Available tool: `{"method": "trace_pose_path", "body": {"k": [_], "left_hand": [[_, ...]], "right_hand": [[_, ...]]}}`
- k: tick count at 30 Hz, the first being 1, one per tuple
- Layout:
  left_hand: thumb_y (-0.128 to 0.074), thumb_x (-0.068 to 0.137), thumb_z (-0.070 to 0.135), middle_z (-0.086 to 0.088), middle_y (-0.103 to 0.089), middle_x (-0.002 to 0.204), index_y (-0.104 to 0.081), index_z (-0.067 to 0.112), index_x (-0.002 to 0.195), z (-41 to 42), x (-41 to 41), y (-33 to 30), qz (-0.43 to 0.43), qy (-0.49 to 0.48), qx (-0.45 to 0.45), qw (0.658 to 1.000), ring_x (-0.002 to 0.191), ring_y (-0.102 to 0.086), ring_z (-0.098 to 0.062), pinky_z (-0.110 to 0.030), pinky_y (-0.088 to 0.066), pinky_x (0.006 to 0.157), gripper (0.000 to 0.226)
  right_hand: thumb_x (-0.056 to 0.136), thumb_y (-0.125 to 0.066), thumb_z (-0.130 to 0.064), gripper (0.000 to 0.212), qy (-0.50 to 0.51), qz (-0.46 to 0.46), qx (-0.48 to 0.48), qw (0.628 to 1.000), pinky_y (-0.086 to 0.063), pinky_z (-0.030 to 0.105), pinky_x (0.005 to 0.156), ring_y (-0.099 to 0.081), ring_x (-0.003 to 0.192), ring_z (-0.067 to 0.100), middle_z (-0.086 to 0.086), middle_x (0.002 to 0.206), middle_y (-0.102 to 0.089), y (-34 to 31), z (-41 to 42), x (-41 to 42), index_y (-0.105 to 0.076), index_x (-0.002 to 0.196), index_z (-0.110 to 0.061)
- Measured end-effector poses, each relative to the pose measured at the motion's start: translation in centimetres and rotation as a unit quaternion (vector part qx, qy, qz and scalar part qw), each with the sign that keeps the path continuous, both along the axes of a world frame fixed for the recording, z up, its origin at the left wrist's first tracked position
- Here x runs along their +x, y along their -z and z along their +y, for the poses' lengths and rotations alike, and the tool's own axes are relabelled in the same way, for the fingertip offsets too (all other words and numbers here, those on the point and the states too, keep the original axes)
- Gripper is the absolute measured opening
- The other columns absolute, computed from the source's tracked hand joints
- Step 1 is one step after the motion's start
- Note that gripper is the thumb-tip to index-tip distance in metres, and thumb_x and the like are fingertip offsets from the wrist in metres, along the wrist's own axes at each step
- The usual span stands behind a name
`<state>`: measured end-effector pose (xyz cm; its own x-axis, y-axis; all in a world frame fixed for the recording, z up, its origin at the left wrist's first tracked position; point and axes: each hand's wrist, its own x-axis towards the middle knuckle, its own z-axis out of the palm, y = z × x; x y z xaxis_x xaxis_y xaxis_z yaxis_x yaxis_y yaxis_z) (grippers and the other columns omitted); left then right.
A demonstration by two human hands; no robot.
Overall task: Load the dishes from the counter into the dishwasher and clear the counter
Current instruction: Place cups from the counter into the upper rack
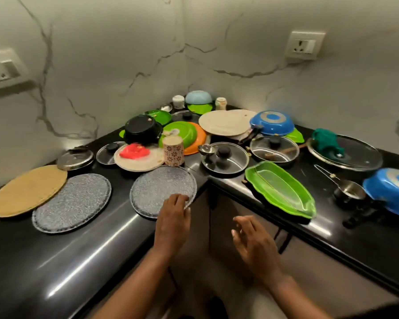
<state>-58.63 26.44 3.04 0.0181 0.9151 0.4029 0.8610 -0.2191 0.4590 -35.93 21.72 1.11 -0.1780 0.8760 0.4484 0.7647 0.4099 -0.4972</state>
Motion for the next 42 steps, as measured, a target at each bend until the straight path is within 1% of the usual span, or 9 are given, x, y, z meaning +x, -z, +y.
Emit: {"method": "trace_pose_path", "body": {"k": [6,9,12,16,20,24,30,37,42], "left_hand": [[-0.072,0.083,0.038,-0.008,-0.052,0.126,-0.055,0.012,0.127,8.9,-4.8,-1.2,0.038,-0.081,-0.089,0.992,0.115,-0.048,-0.029,-0.039,-0.042,0.095,0.054],[-0.075,0.077,0.047,-0.005,-0.046,0.133,-0.047,0.016,0.135,12.6,-6.5,-1.6,0.066,-0.091,-0.159,0.981,0.122,-0.042,-0.025,-0.036,-0.039,0.100,0.072],[-0.078,0.071,0.051,-0.005,-0.044,0.135,-0.043,0.018,0.139,14.7,-7.4,-1.7,0.113,-0.096,-0.217,0.965,0.122,-0.040,-0.025,-0.035,-0.038,0.099,0.083],[-0.079,0.070,0.044,-0.005,-0.041,0.136,-0.045,0.019,0.135,16.3,-8.3,-1.3,0.140,-0.091,-0.281,0.945,0.122,-0.039,-0.026,-0.037,-0.039,0.099,0.077],[-0.081,0.069,0.042,-0.004,-0.040,0.133,-0.051,0.018,0.125,16.6,-8.2,-1.1,0.141,-0.091,-0.319,0.933,0.120,-0.037,-0.024,-0.040,-0.042,0.095,0.068],[-0.083,0.069,0.036,-0.006,-0.037,0.134,-0.048,0.014,0.128,17.2,-7.7,-1.4,0.138,-0.102,-0.354,0.920,0.120,-0.035,-0.027,-0.042,-0.044,0.093,0.072],[-0.085,0.067,0.028,-0.007,-0.034,0.132,-0.047,0.013,0.124,17.7,-7.4,-1.6,0.140,-0.111,-0.369,0.912,0.121,-0.033,-0.029,-0.046,-0.047,0.091,0.071],[-0.083,0.070,0.029,-0.008,-0.030,0.137,-0.042,0.013,0.134,17.7,-7.3,-1.7,0.147,-0.105,-0.377,0.908,0.125,-0.031,-0.029,-0.046,-0.045,0.095,0.078],[-0.078,0.074,0.032,-0.008,-0.036,0.133,-0.046,0.014,0.127,16.9,-7.7,-0.9,0.158,-0.092,-0.331,0.926,0.119,-0.035,-0.028,-0.043,-0.047,0.087,0.065]], "right_hand": [[0.090,-0.054,-0.042,0.038,-0.078,0.028,-0.016,0.996,-0.045,0.016,0.077,-0.060,0.093,0.011,-0.005,0.115,-0.053,-2.3,10.9,-4.9,-0.048,0.122,-0.022],[0.089,-0.057,-0.046,0.047,-0.125,0.036,-0.001,0.992,-0.051,0.028,0.076,-0.058,0.096,0.018,0.000,0.117,-0.050,-3.9,16.9,-8.0,-0.043,0.125,-0.019],[0.086,-0.063,-0.048,0.062,-0.135,0.039,0.005,0.990,-0.046,0.035,0.089,-0.052,0.106,0.025,0.009,0.121,-0.049,-4.8,22.5,-10.7,-0.040,0.132,-0.013],[0.077,-0.077,-0.041,0.086,-0.130,0.027,-0.039,0.990,-0.038,0.046,0.105,-0.042,0.126,0.037,0.022,0.136,-0.044,-5.2,28.7,-13.9,-0.035,0.143,-0.005],[0.072,-0.078,-0.050,0.104,-0.119,0.015,-0.107,0.987,-0.030,0.043,0.108,-0.033,0.133,0.038,0.024,0.145,-0.033,-5.2,32.6,-16.5,-0.024,0.150,-0.008],[0.069,-0.083,-0.043,0.106,-0.136,0.013,-0.163,0.977,-0.034,0.042,0.104,-0.036,0.129,0.040,0.023,0.140,-0.034,-3.6,33.7,-18.1,-0.023,0.150,-0.008],[0.071,-0.083,-0.029,0.093,-0.123,0.038,-0.133,0.983,-0.039,0.038,0.096,-0.045,0.120,0.037,0.018,0.135,-0.039,-2.7,33.7,-18.6,-0.031,0.146,-0.011],[0.070,-0.082,-0.032,0.097,-0.113,0.105,-0.098,0.983,-0.043,0.035,0.092,-0.041,0.127,0.026,0.009,0.141,-0.036,-3.2,31.1,-17.2,-0.028,0.149,-0.017],[0.072,-0.081,-0.037,0.098,-0.111,0.121,-0.033,0.986,-0.044,0.032,0.091,-0.041,0.124,0.022,0.007,0.139,-0.036,-4.5,27.3,-15.3,-0.026,0.150,-0.019]]}}
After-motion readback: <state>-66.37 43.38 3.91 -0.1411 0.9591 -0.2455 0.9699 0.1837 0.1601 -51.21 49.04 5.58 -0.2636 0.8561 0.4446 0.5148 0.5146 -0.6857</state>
